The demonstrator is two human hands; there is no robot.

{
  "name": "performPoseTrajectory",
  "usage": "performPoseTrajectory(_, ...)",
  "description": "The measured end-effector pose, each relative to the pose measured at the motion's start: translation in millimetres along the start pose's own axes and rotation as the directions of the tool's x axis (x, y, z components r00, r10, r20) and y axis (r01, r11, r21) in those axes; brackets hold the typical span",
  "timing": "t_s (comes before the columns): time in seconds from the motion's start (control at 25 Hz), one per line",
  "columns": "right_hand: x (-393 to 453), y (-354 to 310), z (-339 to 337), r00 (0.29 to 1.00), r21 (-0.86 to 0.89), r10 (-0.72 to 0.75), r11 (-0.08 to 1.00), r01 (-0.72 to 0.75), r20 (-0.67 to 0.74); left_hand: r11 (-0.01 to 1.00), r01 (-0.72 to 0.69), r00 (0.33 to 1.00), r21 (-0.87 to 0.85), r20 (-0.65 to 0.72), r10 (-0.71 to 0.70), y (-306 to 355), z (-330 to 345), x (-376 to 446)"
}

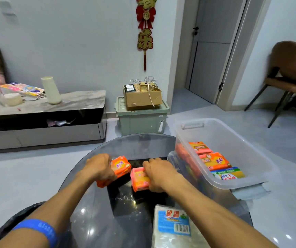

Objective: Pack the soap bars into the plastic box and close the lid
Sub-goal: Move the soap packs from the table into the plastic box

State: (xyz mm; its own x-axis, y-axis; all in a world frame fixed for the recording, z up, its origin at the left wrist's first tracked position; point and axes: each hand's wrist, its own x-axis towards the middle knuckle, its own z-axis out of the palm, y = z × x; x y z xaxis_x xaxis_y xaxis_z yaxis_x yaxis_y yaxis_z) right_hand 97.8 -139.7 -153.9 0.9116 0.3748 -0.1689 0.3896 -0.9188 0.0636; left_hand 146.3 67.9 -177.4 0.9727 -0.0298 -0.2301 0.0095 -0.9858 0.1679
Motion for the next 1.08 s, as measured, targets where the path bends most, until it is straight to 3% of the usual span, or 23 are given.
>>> performPoseTrajectory(0.08,-19.0,-11.0,-28.0,0.984,0.061,-0.106,0.991,0.115,-0.14,0.989,0.001,0.997,-0.15,-0.074,-0.012,-3.5,-27.0,-16.4)
performPoseTrajectory(0.2,-58.7,-5.7,-83.2,0.9,0.046,-0.237,0.961,0.272,-0.365,0.974,-0.087,0.961,-0.209,-0.275,0.027,8.6,-89.1,-41.3)
performPoseTrajectory(0.32,-110.3,41.2,-133.8,0.861,0.045,-0.206,0.966,0.256,-0.465,0.94,-0.219,0.92,-0.262,-0.376,0.11,52.6,-145.3,-56.2)
performPoseTrajectory(0.44,-146.7,113.2,-153.5,0.914,0.056,-0.031,0.997,0.059,-0.405,0.921,-0.345,0.884,-0.18,-0.391,0.255,130.7,-171.4,-56.6)
performPoseTrajectory(0.6,-149.1,186.3,-125.4,0.985,0.02,0.095,0.995,-0.093,-0.147,0.877,-0.479,0.853,-0.035,-0.255,0.456,242.4,-156.9,-40.3)
performPoseTrajectory(0.68,-139.3,208.5,-97.9,0.992,0.08,0.098,0.993,-0.092,-0.076,0.878,-0.476,0.864,0.044,-0.162,0.477,276.9,-139.4,-26.8)
performPoseTrajectory(0.8,-119.5,227.8,-60.7,0.991,0.096,0.07,0.994,-0.059,-0.111,0.874,-0.457,0.879,0.167,-0.067,0.473,301.0,-108.7,-2.0)
performPoseTrajectory(1.08,-85.2,216.5,-19.0,0.977,0.116,-0.055,0.99,0.08,-0.204,0.812,-0.441,0.873,0.382,-0.028,0.487,298.8,-65.9,30.9)
